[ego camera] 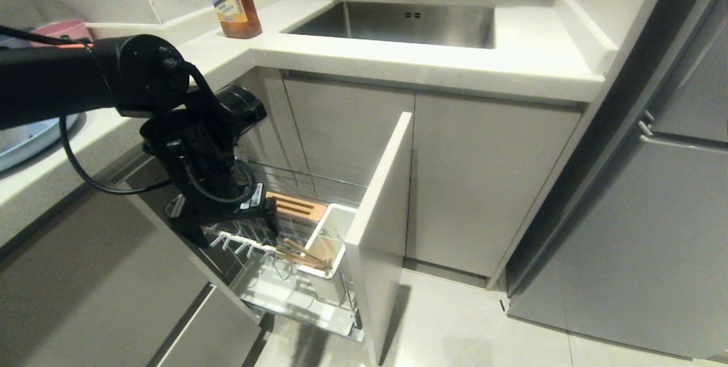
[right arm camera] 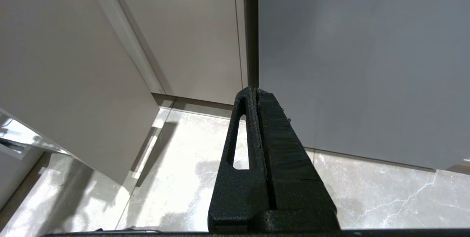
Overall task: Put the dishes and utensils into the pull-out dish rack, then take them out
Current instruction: Take the chopsticks out of the cupboard
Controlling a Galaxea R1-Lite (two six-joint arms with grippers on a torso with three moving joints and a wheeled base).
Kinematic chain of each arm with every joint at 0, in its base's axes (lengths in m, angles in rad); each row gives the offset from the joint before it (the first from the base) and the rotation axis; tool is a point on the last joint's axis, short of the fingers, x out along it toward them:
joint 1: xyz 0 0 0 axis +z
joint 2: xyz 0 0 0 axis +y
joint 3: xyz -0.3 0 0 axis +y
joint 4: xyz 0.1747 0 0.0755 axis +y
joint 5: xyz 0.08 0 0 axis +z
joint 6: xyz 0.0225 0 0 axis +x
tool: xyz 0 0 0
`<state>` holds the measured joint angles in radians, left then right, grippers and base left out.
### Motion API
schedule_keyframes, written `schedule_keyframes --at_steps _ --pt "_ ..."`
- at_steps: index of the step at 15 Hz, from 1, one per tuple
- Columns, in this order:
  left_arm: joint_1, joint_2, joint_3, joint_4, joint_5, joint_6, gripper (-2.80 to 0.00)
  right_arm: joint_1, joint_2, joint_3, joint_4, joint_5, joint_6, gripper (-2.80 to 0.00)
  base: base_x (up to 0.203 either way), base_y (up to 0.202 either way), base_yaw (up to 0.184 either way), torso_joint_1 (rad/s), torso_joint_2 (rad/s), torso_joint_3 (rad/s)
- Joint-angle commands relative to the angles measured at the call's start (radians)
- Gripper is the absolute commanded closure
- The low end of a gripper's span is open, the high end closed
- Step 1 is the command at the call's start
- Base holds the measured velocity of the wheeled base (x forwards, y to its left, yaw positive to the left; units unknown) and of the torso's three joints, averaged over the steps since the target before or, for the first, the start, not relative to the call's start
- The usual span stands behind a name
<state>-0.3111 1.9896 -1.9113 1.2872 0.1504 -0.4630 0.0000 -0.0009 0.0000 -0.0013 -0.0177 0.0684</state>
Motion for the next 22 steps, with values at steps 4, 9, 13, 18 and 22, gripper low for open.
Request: schedule_keyframes --at_steps 4,9,13,18,22 --pt "0.004 0.034 0.003 -0.005 0.048 -0.006 -2.8 0.0 0.001 0.0 0.0 0.0 0.001 0.0 0.0 0.0 0.0 0.0 0.0 0.0" --pt "0.004 0.073 0.012 -0.032 0.049 -0.006 -2.8 0.0 0.001 0.0 0.0 0.001 0.001 0.0 0.0 0.0 0.0 0.0 0.0 0.0" --pt "-0.005 0.091 0.026 -0.059 0.041 -0.006 -2.8 0.0 0.001 0.0 0.0 0.0 0.001 0.0 0.0 0.0 0.0 0.0 0.0 0.0" --pt "-0.022 0.095 0.033 -0.078 -0.029 -0.005 -2.8 0.0 0.001 0.0 0.0 -0.001 0.001 0.0 0.0 0.0 0.0 0.0 0.0 0.0" --pt "-0.052 0.089 0.03 -0.073 -0.226 -0.005 -2.8 0.0 0.001 0.0 0.0 -0.001 0.001 0.0 0.0 0.0 0.0 0.0 0.0 0.0"
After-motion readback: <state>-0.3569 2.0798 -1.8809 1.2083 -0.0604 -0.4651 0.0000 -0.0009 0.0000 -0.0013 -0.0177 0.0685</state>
